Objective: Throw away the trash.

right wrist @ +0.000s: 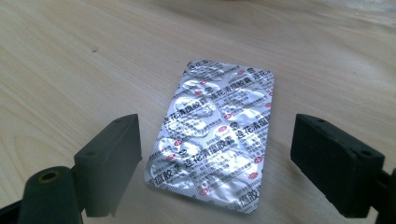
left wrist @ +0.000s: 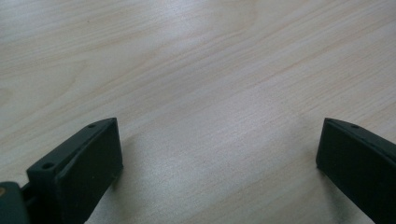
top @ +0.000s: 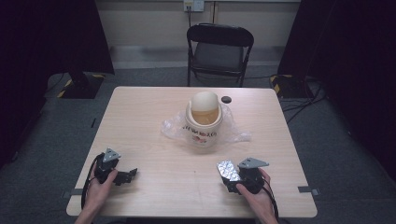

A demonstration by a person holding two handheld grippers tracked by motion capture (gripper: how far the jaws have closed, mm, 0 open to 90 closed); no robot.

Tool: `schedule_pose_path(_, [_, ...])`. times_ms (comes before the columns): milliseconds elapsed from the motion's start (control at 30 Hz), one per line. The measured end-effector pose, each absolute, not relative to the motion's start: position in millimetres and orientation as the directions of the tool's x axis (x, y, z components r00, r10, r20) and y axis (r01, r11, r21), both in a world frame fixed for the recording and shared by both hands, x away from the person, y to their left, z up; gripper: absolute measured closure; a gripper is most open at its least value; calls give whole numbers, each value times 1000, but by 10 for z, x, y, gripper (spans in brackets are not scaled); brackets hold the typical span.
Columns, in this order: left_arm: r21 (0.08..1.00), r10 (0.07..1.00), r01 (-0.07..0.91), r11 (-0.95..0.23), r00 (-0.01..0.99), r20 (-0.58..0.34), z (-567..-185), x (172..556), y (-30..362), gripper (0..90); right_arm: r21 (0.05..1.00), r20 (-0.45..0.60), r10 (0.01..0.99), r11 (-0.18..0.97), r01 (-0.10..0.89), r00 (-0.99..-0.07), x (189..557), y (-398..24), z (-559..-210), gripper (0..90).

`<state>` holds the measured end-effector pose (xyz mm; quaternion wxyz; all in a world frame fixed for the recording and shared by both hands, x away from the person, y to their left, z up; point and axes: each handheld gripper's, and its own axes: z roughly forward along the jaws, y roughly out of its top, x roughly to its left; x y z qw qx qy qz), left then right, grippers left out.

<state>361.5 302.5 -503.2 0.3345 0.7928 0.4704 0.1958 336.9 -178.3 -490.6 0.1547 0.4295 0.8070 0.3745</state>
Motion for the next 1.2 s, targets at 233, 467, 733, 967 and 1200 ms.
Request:
schedule_pose_path(233, [713, 877, 614, -338, 481, 0, -5030, 3614, 3026, 0, 719, 4, 800, 415, 558, -600, 3356, -1683, -4969, 174])
schedule_pose_path(467, [713, 878, 614, -338, 479, 3, -5030, 3610, 3026, 2, 731, -1, 814, 396, 555, -580, 3362, -1760, -4958, 329])
schedule_pose_path(733, [713, 878, 614, -338, 479, 3, -5030, 3610, 3026, 2, 736, -5, 821, 390, 554, -571, 3377, -1768, -4966, 314])
schedule_pose_path(967, [713, 878, 614, -338, 479, 3, -5030, 3610, 3026, 2, 728, 0, 820, 393, 562, -573, 3413, -1754, -4950, 343])
schedule_pose_path(1200, [713, 878, 614, -338, 480, 3, -5030, 3610, 3027, 2, 728, 22, 820, 378, 572, -571, 3459, -1780, -4926, 346])
